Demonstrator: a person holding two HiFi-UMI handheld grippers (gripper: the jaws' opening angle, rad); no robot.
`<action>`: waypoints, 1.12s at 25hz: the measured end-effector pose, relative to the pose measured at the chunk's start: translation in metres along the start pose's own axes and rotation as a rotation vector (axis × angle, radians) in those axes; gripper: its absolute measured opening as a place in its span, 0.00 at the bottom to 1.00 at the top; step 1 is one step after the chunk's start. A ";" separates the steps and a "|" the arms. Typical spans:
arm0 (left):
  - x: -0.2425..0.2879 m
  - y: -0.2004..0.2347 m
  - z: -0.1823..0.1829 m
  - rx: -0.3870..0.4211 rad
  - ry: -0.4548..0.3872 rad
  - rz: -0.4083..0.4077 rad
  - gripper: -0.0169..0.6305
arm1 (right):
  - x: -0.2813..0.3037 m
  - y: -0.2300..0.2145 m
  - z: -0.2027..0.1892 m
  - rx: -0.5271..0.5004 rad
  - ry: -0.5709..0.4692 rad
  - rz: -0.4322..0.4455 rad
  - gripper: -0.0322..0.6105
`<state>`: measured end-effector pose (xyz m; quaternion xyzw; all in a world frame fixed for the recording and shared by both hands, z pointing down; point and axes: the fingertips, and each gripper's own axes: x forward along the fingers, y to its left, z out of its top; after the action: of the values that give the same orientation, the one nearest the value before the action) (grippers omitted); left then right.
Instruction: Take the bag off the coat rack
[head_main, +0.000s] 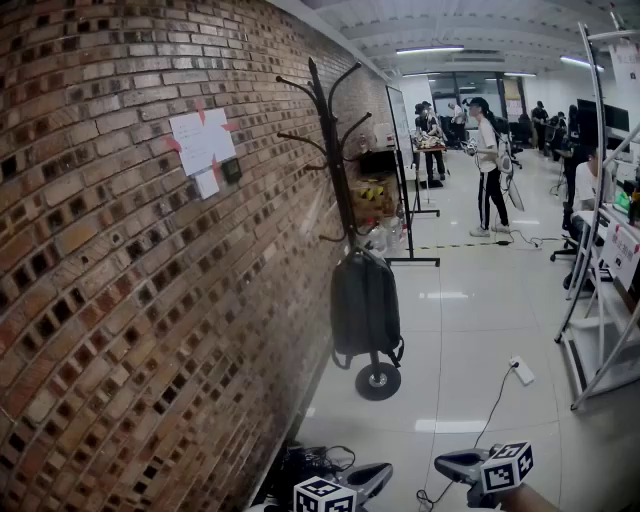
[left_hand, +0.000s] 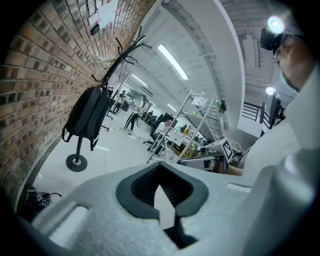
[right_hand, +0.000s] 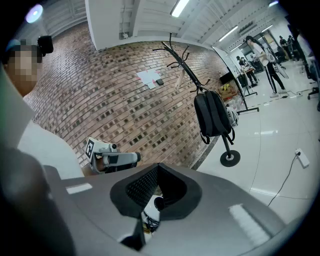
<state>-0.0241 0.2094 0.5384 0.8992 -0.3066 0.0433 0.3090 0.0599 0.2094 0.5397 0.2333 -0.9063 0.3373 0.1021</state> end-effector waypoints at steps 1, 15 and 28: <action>0.012 0.001 0.004 0.002 0.002 0.005 0.03 | -0.004 -0.009 0.007 -0.002 0.002 0.005 0.05; 0.142 0.003 0.110 0.146 -0.021 0.059 0.03 | -0.038 -0.122 0.125 -0.085 -0.051 0.064 0.05; 0.172 0.103 0.175 0.124 -0.078 0.053 0.03 | 0.038 -0.186 0.175 -0.101 0.012 0.083 0.05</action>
<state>0.0365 -0.0466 0.4979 0.9093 -0.3387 0.0351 0.2392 0.1131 -0.0429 0.5264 0.1882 -0.9304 0.2965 0.1052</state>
